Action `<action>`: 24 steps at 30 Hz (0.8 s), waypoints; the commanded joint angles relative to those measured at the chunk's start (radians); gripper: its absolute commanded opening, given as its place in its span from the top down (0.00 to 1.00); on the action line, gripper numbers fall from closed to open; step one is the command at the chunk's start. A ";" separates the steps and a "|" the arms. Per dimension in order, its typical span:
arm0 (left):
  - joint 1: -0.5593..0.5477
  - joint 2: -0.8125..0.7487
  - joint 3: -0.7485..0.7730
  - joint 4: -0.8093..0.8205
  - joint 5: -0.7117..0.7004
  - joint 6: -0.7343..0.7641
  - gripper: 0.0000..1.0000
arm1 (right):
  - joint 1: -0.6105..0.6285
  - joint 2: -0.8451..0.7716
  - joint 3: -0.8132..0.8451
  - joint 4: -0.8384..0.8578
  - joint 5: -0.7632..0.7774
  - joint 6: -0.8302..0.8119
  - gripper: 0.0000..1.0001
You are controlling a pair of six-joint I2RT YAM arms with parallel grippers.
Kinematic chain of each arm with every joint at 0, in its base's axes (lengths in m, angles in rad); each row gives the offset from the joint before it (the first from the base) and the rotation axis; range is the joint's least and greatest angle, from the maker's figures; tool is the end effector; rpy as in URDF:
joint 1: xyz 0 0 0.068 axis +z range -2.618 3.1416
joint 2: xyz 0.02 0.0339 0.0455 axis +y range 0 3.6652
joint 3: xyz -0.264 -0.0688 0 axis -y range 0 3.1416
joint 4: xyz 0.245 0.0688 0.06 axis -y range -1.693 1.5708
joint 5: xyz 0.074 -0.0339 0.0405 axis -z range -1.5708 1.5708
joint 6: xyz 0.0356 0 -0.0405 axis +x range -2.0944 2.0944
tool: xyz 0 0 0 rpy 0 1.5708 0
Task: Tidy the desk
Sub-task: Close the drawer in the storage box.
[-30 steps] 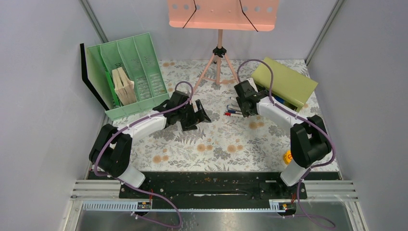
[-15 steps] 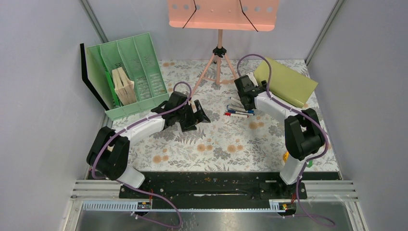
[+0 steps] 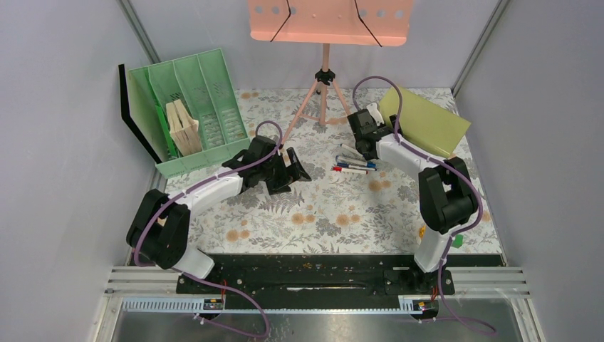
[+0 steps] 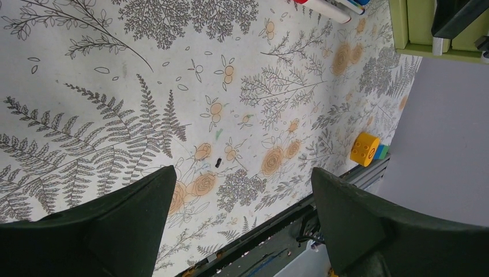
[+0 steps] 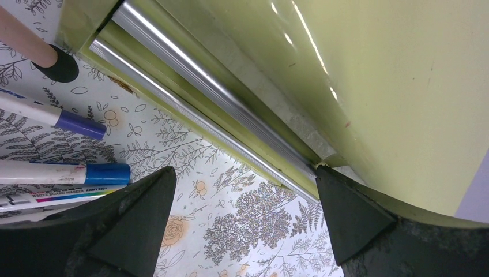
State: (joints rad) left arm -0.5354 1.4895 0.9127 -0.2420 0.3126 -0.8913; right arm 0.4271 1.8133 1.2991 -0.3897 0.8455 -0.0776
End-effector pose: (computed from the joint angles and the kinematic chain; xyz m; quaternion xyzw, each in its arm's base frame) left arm 0.2613 -0.1677 0.2145 -0.1064 0.9144 -0.3468 0.1795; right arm 0.3629 0.1359 0.2248 -0.0851 0.8680 -0.3299 0.3613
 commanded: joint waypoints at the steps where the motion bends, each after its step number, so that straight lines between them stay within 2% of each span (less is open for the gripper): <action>1: 0.007 -0.040 -0.006 0.037 -0.018 -0.007 0.11 | -0.005 -0.017 0.041 0.024 0.019 0.028 0.01; 17: 0.015 -0.027 0.002 0.039 -0.012 0.003 0.11 | -0.012 -0.245 0.011 -0.159 -0.186 0.341 0.02; 24: 0.018 -0.023 0.006 0.041 -0.005 0.005 0.11 | -0.112 -0.356 -0.042 -0.188 -0.478 0.472 0.02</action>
State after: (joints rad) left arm -0.5259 1.4857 0.9077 -0.2375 0.3103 -0.8909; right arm 0.3805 1.5265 1.2922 -0.5442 0.5591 0.2718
